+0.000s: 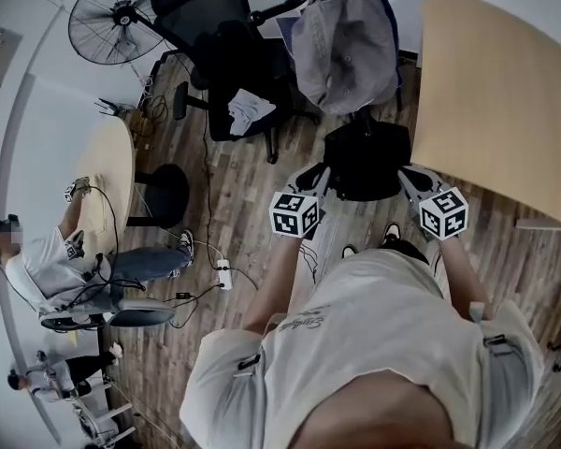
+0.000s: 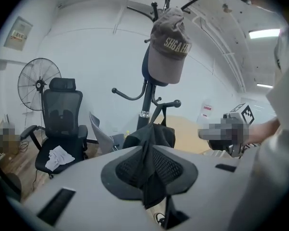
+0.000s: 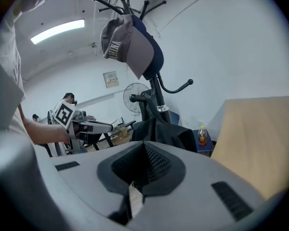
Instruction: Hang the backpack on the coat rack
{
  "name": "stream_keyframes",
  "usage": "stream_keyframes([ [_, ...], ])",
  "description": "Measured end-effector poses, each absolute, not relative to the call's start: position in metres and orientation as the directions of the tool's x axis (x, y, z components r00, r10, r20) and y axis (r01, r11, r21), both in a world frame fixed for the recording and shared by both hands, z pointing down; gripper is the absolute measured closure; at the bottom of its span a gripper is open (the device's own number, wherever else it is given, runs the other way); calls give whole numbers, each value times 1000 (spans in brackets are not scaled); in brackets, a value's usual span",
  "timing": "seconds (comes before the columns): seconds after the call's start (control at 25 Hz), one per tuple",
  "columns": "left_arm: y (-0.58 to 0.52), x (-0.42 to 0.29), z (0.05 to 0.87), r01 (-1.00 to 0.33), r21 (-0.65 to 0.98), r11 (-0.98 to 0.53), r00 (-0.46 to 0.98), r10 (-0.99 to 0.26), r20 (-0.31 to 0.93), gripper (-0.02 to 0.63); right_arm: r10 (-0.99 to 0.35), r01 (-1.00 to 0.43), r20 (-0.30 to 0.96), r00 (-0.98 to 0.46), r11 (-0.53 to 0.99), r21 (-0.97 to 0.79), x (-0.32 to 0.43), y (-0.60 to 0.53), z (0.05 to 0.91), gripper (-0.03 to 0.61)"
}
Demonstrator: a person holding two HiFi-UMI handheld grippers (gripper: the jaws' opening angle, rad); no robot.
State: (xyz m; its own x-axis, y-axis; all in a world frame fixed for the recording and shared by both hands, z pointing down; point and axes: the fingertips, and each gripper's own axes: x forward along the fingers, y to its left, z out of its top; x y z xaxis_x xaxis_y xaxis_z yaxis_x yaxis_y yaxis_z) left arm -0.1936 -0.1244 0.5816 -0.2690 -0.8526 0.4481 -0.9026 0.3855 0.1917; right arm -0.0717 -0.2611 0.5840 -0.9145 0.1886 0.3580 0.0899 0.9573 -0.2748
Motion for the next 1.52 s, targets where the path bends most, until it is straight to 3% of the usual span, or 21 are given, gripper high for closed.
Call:
stream_keyframes([
  [0.44, -82, -152, 536, -934, 201, 296, -226, -923, 311, 581, 92, 40, 254, -963, 979, -202, -47, -194, 534, 584],
  [0.64, -87, -132, 535, -948, 210, 239, -164, -933, 320, 581, 84, 48, 275, -958, 990, -136, -30, -180, 532, 584],
  [1.0, -87, -131, 496, -955, 132, 264, -217, -931, 292, 581, 94, 84, 186, -978, 995, -60, -30, -185, 486, 584],
  [1.52, -99, -112, 492, -954, 107, 280, -237, -922, 306, 581, 124, 129, 173, -977, 991, 22, -14, -191, 469, 584],
])
